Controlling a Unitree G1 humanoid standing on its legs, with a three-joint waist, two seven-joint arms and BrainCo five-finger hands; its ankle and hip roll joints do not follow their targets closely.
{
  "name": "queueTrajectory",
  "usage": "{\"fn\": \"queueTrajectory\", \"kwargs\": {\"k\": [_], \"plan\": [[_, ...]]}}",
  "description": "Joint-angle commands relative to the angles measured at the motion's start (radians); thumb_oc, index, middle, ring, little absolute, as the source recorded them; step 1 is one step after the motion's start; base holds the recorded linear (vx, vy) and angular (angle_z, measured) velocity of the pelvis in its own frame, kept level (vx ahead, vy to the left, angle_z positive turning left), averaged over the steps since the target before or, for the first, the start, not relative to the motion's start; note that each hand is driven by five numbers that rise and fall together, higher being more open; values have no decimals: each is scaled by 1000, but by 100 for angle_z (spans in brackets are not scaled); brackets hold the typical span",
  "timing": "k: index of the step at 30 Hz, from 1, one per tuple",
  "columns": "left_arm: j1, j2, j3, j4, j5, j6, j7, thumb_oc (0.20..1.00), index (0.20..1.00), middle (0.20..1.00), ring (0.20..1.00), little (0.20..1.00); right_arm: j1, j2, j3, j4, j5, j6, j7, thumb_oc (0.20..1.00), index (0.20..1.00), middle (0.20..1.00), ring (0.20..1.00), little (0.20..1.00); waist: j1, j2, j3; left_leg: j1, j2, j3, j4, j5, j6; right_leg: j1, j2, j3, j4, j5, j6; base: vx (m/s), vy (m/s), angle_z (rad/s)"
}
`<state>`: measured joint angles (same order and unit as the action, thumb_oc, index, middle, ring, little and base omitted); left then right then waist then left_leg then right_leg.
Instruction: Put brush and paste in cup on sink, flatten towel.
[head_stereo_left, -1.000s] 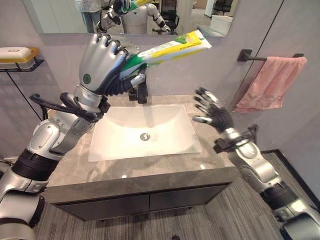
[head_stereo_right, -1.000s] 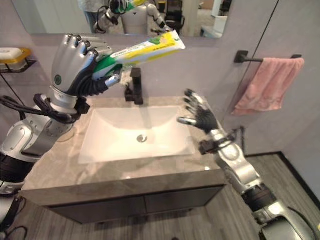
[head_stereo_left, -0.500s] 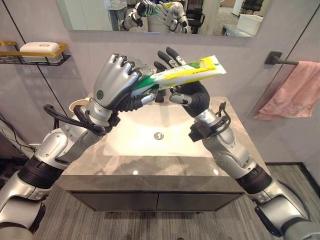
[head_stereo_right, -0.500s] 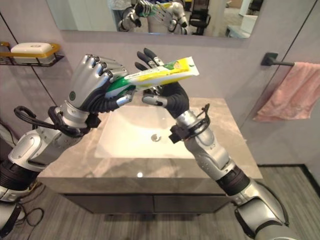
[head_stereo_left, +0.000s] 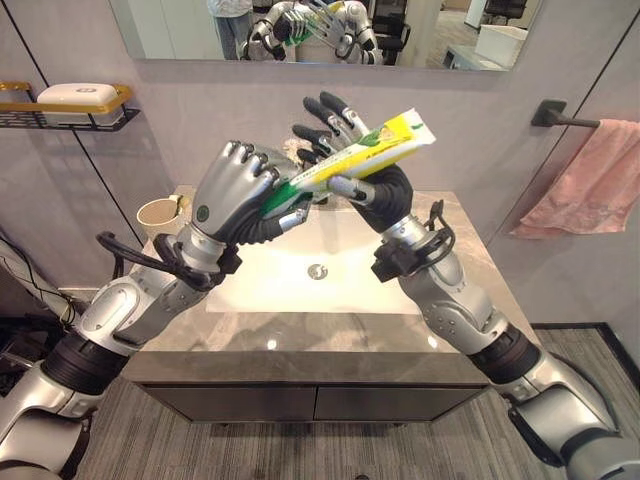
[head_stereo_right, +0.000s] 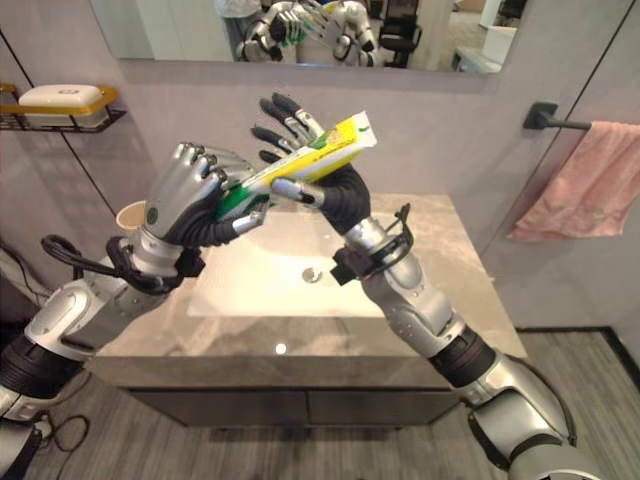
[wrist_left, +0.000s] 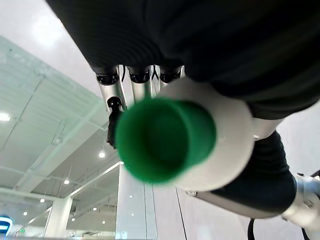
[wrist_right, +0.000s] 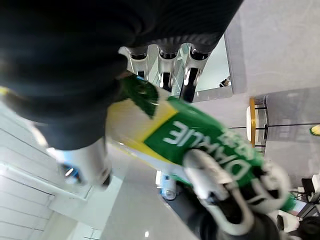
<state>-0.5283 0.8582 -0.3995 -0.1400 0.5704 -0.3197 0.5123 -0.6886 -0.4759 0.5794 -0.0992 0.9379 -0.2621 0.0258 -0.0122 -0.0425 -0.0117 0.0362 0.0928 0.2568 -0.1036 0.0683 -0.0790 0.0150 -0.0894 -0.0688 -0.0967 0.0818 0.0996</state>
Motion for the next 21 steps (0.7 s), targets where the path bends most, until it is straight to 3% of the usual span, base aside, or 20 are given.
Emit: {"fn": "queueTrajectory", "kwargs": {"k": [1, 2, 3, 4, 5, 13, 14, 15, 18, 21], "plan": [[-34, 0, 11, 50, -76, 22, 6, 200, 200, 200, 200, 200, -125, 13, -17, -49, 16, -74, 10, 200, 200, 200, 200, 200, 11, -27, -31, 42, -13, 4, 16, -48, -26, 17, -90, -40, 17, 11, 75, 0, 0, 0], [-18, -8, 21, 51, -81, 21, 4, 545, 545, 545, 545, 545, -121, 16, -24, -45, 13, -75, 4, 200, 200, 200, 200, 200, 12, -27, -30, 43, -13, 4, 16, -48, -25, 17, -90, -39, 16, 11, 74, 0, 0, 0], [-3, -13, 29, 50, -85, 23, 4, 589, 589, 589, 589, 589, -118, 20, -32, -44, 6, -78, -3, 200, 200, 200, 200, 200, 14, -27, -30, 42, -13, 4, 16, -49, -24, 16, -90, -40, 17, 11, 74, 0, 0, 0], [-1, -13, 31, 48, -85, 23, 3, 878, 878, 878, 878, 878, -118, 20, -31, -44, 5, -78, -4, 200, 200, 200, 200, 200, 13, -27, -30, 42, -13, 4, 16, -49, -24, 16, -90, -40, 17, 11, 74, 0, 0, 0], [13, -18, 38, 48, -89, 24, 0, 1000, 1000, 1000, 1000, 1000, -114, 24, -38, -41, -3, -78, -12, 200, 200, 200, 200, 200, 14, -27, -29, 42, -14, 3, 16, -49, -24, 16, -90, -40, 16, 11, 74, 0, 0, 0], [240, -75, 167, -111, -209, -17, -49, 1000, 1000, 1000, 1000, 1000, -121, 60, -117, -11, -112, -93, -118, 200, 200, 200, 200, 200, 43, -35, -19, 27, -16, -14, 16, -44, -22, 16, -94, -54, 17, 10, 70, -3, -2, 1], [313, -99, 178, -141, -292, -39, -62, 1000, 1000, 1000, 1000, 1000, -162, 55, -125, 8, -147, -89, -144, 200, 200, 200, 200, 200, 60, -40, -14, 22, -17, -22, 16, -41, -21, 17, -96, -60, 16, 10, 69, -14, -8, 12], [316, -99, 181, -143, -294, -39, -64, 1000, 1000, 1000, 1000, 1000, -164, 56, -123, 9, -147, -89, -145, 200, 200, 200, 200, 200, 58, -40, -14, 22, -17, -22, 16, -41, -21, 17, -96, -60, 16, 10, 69, -26, -9, 13], [425, -158, 139, -139, -479, -63, -113, 1000, 1000, 1000, 1000, 1000, -261, 59, -119, 71, -197, -84, -196, 200, 200, 200, 200, 200, 86, -49, -4, 9, -19, -38, 16, -34, -19, 19, -99, -75, 16, 12, 67, -28, -23, 15], [502, -117, 109, -116, -499, -51, -178, 1000, 1000, 1000, 1000, 1000, -355, 43, -108, 142, -226, -75, -221, 200, 200, 200, 200, 200, 116, -52, 3, -6, -22, -61, 16, -27, -20, 23, -102, -92, 15, 11, 66, -12, -15, 27]]}}
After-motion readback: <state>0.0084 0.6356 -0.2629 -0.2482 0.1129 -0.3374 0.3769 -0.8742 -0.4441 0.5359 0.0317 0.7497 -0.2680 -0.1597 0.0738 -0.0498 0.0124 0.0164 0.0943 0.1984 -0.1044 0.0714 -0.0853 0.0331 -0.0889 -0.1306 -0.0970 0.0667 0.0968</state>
